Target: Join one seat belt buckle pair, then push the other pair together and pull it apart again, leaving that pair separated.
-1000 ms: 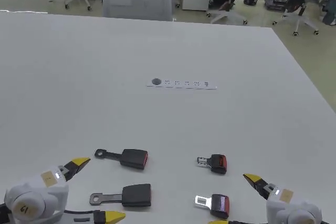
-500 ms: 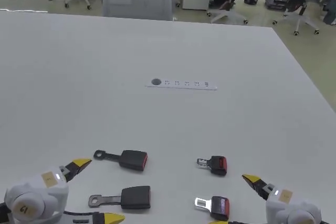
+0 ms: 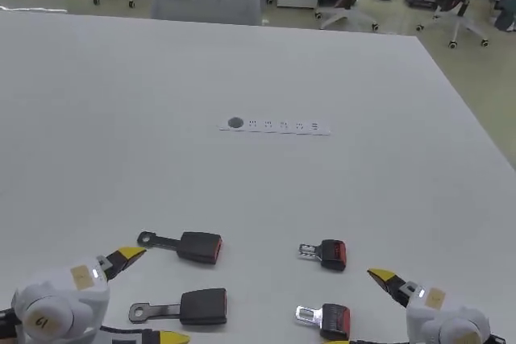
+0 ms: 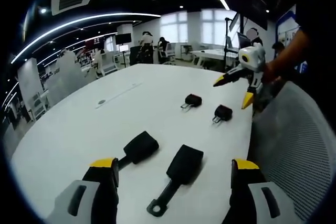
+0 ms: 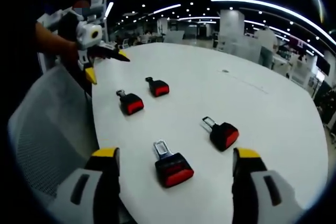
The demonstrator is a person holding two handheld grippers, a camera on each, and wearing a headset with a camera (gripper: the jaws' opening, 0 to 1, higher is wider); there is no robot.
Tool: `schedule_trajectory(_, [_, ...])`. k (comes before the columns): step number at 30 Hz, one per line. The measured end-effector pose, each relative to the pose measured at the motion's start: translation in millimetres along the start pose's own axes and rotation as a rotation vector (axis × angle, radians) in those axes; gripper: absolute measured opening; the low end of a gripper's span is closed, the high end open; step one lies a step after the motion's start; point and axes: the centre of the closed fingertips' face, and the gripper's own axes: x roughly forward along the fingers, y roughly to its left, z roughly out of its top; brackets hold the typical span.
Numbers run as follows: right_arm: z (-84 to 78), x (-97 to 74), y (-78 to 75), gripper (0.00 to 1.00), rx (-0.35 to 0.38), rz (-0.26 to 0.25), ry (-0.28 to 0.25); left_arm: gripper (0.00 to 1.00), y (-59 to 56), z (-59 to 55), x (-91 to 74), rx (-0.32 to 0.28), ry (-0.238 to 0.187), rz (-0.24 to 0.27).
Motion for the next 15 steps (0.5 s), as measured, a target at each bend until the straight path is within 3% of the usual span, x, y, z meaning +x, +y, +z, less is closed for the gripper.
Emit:
schedule_trajectory(4, [-5.4, 4.6, 0.4, 0.89, 0.000, 0.032, 0.018, 0.88, -1.3, -5.2, 9.1, 0.026, 0.030, -0.030])
schedule_trajectory(7, [-11.2, 8.9, 1.3, 0.88, -0.009, 0.061, 0.044, 0.81, -3.1, -9.8, 16.6, 0.077, 0.057, -0.063])
schedule_trajectory(15, [-27.3, 18.3, 2.8, 0.81, -0.035, 0.133, 0.116, 0.79, -5.8, -27.0, 38.0, 0.119, 0.127, -0.130])
